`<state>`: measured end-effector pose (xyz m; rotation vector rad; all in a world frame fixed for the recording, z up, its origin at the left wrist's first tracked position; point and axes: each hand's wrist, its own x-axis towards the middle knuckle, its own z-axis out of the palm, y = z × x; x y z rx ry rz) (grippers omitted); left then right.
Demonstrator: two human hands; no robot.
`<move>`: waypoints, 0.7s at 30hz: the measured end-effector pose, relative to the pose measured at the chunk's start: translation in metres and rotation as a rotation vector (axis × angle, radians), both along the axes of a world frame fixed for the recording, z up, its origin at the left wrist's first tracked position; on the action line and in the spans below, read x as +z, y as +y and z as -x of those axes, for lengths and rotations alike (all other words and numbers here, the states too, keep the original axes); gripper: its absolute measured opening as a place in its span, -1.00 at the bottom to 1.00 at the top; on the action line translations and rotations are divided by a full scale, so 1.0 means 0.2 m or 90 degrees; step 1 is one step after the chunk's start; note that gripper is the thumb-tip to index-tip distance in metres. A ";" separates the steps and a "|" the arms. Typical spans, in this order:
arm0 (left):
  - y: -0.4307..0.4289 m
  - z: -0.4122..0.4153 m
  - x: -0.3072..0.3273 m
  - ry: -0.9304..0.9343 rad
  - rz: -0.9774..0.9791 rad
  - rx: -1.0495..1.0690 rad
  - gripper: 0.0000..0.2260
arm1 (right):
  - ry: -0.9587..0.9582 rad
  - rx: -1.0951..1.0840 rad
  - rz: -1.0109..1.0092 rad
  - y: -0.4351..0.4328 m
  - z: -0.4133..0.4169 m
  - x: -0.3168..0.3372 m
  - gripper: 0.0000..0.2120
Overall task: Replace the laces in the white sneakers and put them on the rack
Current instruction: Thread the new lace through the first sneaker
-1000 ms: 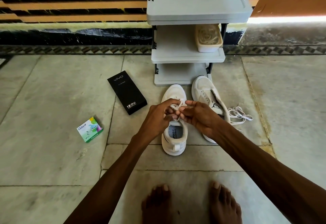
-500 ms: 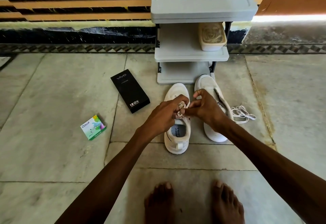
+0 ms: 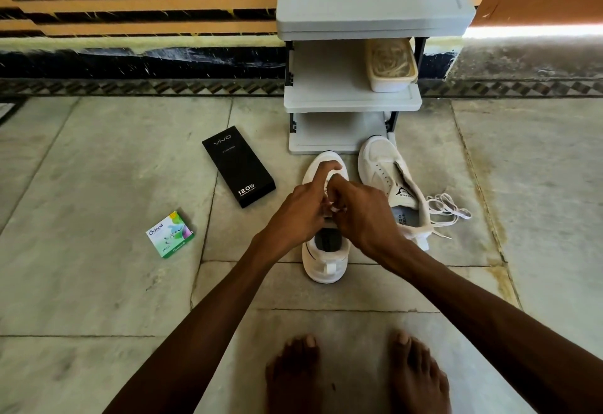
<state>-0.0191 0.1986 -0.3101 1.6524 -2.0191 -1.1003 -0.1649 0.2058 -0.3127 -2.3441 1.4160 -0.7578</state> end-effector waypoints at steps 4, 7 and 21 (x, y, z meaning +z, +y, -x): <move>-0.01 0.00 -0.01 0.025 -0.015 0.028 -0.39 | 0.013 0.033 0.133 0.02 0.01 -0.06 -0.73; -0.03 -0.02 0.02 0.122 -0.108 0.086 -0.70 | 0.045 0.085 0.235 0.04 0.04 -0.10 -0.68; -0.14 -0.01 -0.01 0.086 -0.127 0.208 -0.89 | 0.101 0.050 0.334 0.07 0.07 -0.07 -0.88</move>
